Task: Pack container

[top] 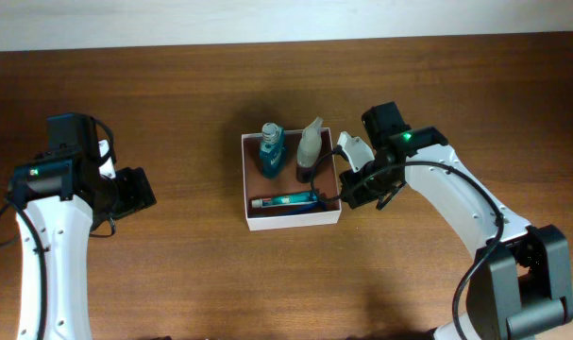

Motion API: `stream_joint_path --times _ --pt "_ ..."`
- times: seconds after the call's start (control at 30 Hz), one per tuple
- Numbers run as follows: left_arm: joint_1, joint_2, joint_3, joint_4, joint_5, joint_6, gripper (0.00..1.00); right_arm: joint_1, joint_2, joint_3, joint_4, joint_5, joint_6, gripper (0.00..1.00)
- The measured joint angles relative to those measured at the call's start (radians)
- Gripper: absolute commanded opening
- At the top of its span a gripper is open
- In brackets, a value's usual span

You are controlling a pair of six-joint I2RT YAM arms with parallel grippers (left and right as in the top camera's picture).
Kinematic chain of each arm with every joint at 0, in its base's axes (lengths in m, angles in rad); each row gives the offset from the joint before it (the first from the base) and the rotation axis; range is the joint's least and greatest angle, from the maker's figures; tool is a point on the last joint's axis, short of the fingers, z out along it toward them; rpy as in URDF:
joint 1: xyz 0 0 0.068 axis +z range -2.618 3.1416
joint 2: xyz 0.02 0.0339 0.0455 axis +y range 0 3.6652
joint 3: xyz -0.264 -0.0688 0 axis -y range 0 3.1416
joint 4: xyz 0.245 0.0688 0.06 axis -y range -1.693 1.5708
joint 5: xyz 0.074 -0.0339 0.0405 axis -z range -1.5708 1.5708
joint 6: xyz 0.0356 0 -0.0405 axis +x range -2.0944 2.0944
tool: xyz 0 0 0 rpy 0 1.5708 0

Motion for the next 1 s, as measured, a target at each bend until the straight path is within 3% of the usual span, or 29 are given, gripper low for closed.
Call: stream_joint_path --times 0.1,0.3,0.33,0.43,0.5,0.7,1.0 --pt "0.0 0.0 0.0 0.0 0.0 0.0 0.82 0.0 0.0 0.0 0.01 0.01 0.0 0.05" --pt "0.0 0.0 0.0 0.019 0.001 0.001 0.82 -0.019 -0.006 0.04 0.022 0.152 0.041 0.18" --pt "-0.003 0.0 0.0 0.036 0.003 0.005 0.82 -0.034 -0.015 0.064 0.034 0.185 0.058 0.31" --pt "-0.03 0.0 0.0 0.099 0.005 0.031 0.86 -0.117 -0.06 0.135 0.099 0.246 0.093 0.99" --pt "-0.071 0.0 0.001 0.147 0.006 0.058 1.0 -0.168 -0.086 0.161 0.126 0.266 0.103 0.99" --pt "-0.184 0.0 0.002 0.287 0.016 0.137 0.99 -0.273 -0.114 0.18 0.115 0.301 0.106 0.99" --pt "-0.187 -0.002 0.002 0.22 0.015 0.164 1.0 -0.335 -0.219 0.177 -0.002 0.325 0.127 0.99"
